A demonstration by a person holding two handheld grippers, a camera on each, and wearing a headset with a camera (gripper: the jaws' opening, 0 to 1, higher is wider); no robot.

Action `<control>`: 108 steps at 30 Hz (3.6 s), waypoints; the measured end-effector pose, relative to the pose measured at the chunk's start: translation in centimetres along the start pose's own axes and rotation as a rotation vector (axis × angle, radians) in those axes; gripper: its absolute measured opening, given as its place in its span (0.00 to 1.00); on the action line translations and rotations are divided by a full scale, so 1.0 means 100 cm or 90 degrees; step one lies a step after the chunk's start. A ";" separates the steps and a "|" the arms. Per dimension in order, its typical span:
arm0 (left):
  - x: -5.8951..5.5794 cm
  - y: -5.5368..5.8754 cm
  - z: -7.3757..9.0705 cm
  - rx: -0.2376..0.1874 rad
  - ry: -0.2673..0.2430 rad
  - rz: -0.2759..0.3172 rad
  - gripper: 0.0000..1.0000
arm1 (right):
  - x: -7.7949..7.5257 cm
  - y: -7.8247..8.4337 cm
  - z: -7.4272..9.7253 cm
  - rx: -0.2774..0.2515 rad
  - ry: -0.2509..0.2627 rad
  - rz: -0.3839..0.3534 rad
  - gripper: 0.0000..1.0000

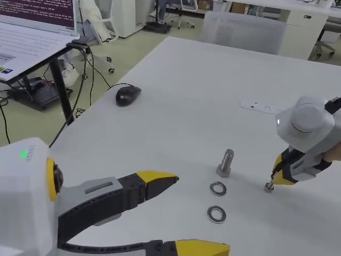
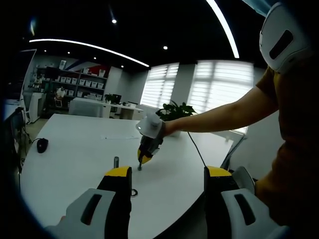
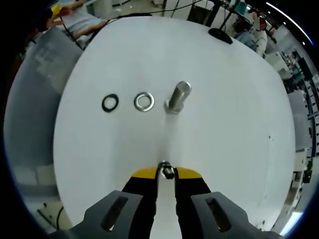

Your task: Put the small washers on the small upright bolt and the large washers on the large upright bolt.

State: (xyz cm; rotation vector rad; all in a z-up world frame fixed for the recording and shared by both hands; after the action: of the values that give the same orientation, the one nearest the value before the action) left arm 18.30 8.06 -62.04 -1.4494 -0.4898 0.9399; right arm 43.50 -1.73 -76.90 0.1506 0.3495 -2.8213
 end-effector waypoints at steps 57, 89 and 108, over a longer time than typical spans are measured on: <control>-0.014 -0.003 0.001 0.010 0.028 -0.028 0.58 | 0.039 0.011 0.025 -0.025 0.017 -0.029 0.16; -0.015 -0.004 0.019 -0.021 -0.024 -0.023 0.58 | 0.091 -0.088 -0.024 -0.082 -0.081 0.080 0.20; -0.010 -0.004 0.023 -0.036 -0.045 -0.024 0.58 | 0.092 -0.094 -0.045 -0.072 -0.094 0.075 0.33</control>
State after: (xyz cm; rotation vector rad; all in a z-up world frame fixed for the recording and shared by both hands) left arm 16.05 8.79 -61.12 -1.4559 -0.5979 0.9562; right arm 32.25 5.62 -80.44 -0.0603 0.4496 -2.6687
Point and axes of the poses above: the centre of the closed fingertips' face, and the gripper's own axes: z roughly backward along the fingers, x roughly to its left, y roughly out of its underside, the point moved 2 cm from there along z, roughly backward along the fingers
